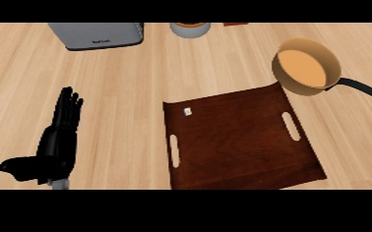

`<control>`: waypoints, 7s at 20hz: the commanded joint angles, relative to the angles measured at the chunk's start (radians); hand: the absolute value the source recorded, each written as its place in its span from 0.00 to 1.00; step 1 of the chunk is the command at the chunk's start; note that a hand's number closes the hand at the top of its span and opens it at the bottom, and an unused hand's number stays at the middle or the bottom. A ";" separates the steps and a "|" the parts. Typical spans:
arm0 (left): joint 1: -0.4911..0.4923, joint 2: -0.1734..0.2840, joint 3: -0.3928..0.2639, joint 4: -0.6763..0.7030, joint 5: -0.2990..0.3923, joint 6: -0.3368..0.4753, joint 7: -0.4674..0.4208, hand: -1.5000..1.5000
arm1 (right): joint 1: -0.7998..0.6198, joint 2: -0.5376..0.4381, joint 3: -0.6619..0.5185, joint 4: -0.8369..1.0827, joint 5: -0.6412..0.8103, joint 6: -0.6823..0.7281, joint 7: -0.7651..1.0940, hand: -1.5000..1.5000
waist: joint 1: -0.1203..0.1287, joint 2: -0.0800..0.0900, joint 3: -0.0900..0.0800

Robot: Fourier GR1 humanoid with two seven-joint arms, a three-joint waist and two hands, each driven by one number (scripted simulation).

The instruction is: Pick the cupcake from the tray and place it in the pot

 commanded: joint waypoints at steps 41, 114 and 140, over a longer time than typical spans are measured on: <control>-0.032 -0.111 -0.031 0.076 -0.086 -0.101 -0.066 0.50 | -0.214 0.107 0.399 0.388 0.885 -0.404 0.891 1.00 | 0.120 0.017 0.002; -0.092 -0.170 0.004 0.080 -0.165 -0.112 -0.021 0.50 | -1.679 -0.438 -0.396 1.289 0.628 0.610 0.546 1.00 | 0.152 0.027 0.003; -0.084 -0.176 -0.003 0.049 -0.149 -0.147 -0.019 0.50 | -1.859 -0.583 -0.849 1.843 0.214 0.830 0.403 0.00 | 0.167 0.036 0.007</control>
